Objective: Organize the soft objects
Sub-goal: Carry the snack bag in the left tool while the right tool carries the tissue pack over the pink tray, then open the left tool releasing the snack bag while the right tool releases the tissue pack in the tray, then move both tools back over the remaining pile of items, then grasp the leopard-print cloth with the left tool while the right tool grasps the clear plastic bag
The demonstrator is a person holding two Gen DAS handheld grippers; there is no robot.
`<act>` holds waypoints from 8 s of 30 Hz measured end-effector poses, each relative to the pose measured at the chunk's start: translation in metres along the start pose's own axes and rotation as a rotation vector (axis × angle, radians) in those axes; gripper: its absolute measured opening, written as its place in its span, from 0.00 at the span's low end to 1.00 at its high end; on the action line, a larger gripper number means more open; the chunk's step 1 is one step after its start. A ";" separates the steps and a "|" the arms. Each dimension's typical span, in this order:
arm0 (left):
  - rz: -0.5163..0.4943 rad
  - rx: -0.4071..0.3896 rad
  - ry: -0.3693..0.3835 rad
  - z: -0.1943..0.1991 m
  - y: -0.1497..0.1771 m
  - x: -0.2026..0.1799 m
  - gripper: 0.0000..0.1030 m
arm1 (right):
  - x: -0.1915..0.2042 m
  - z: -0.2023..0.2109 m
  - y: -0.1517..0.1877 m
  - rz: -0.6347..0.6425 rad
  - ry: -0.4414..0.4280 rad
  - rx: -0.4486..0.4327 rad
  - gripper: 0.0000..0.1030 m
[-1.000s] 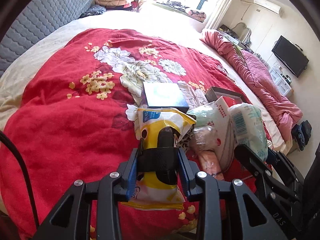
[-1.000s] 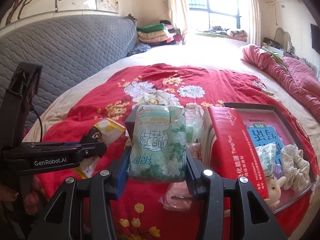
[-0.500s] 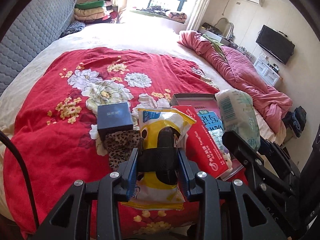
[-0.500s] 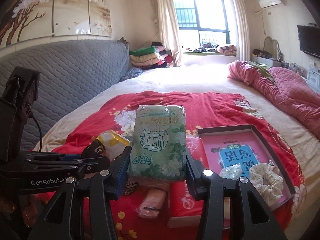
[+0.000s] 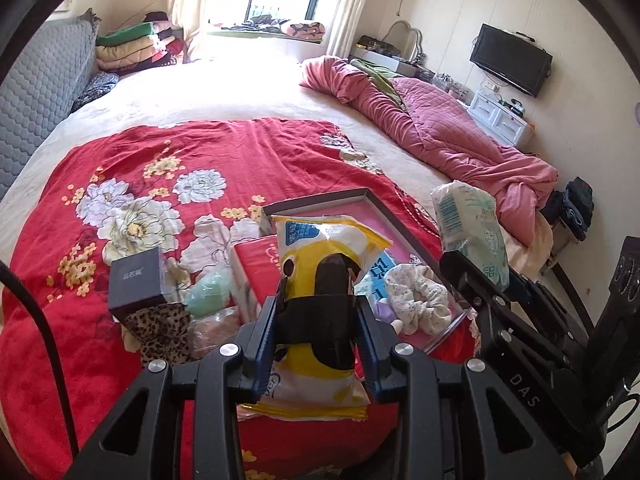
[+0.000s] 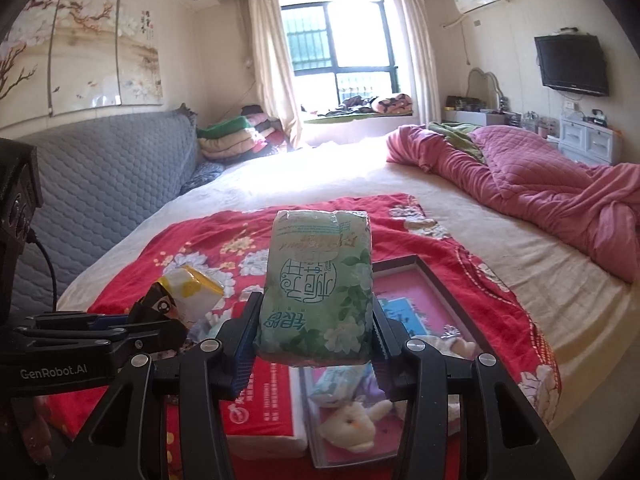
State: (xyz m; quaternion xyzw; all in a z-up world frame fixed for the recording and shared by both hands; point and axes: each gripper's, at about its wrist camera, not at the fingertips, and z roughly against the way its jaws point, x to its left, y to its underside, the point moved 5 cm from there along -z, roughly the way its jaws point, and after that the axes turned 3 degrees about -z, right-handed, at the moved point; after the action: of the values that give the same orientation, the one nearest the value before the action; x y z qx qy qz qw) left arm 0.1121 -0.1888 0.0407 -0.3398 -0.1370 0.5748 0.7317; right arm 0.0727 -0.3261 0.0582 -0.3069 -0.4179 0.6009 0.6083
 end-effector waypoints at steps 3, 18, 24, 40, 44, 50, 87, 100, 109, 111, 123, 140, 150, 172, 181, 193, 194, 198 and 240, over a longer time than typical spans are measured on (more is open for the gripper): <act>-0.024 0.010 0.020 -0.010 -0.004 -0.018 0.36 | -0.024 0.000 0.000 -0.039 0.034 0.005 0.48; -0.117 0.079 0.090 -0.071 -0.012 -0.083 0.36 | -0.107 -0.001 0.012 -0.103 0.196 0.019 0.48; -0.140 0.130 0.113 -0.101 -0.010 -0.097 0.36 | -0.122 -0.005 0.018 -0.095 0.223 0.039 0.48; -0.164 0.237 0.116 -0.160 0.004 -0.113 0.36 | -0.147 -0.031 0.046 -0.078 0.254 0.125 0.48; -0.163 0.245 0.109 -0.168 0.006 -0.112 0.36 | -0.152 -0.043 0.056 -0.071 0.248 0.165 0.48; -0.150 0.261 0.105 -0.176 0.010 -0.107 0.36 | -0.154 -0.059 0.065 -0.084 0.222 0.203 0.48; -0.109 0.295 0.098 -0.194 0.009 -0.097 0.37 | -0.166 -0.086 0.085 -0.198 0.149 0.285 0.63; -0.112 0.287 0.092 -0.186 0.008 -0.096 0.53 | -0.169 -0.073 0.081 -0.203 0.166 0.267 0.68; -0.130 0.256 0.103 -0.172 0.004 -0.099 0.57 | -0.167 -0.065 0.072 -0.190 0.186 0.236 0.70; -0.143 0.253 0.088 -0.168 0.005 -0.100 0.59 | -0.166 -0.063 0.071 -0.184 0.196 0.234 0.70; -0.156 0.200 0.091 -0.134 0.003 -0.099 0.66 | -0.154 -0.050 0.056 -0.128 0.240 0.190 0.73; -0.141 0.117 0.046 -0.085 0.000 -0.074 0.77 | -0.118 -0.027 0.030 -0.080 0.243 0.115 0.73; -0.117 0.087 0.011 -0.061 0.003 -0.051 0.78 | -0.102 -0.017 0.024 -0.046 0.251 0.106 0.73; 0.023 0.000 -0.109 0.018 -0.002 0.055 0.78 | -0.016 0.008 -0.004 0.089 0.138 0.044 0.73; 0.119 -0.012 -0.177 0.043 0.011 0.119 0.78 | 0.031 0.009 -0.005 0.177 0.078 0.042 0.73; 0.202 0.092 -0.197 0.008 0.062 0.169 0.78 | 0.116 -0.015 0.020 0.423 -0.056 0.123 0.74; 0.207 0.107 -0.193 0.002 0.067 0.171 0.78 | 0.122 -0.019 0.022 0.452 -0.057 0.131 0.74; 0.224 0.142 -0.176 -0.018 0.081 0.179 0.78 | 0.143 -0.038 0.029 0.538 -0.105 0.191 0.74; 0.276 0.204 -0.046 -0.115 0.088 0.222 0.77 | 0.199 -0.185 0.151 1.149 -0.135 0.593 0.51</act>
State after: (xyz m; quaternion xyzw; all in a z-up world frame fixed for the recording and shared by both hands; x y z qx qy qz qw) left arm 0.1809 -0.0105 -0.1436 -0.2661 -0.0466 0.6882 0.6734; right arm 0.1487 -0.0924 -0.1315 -0.2623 -0.0408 0.9384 0.2212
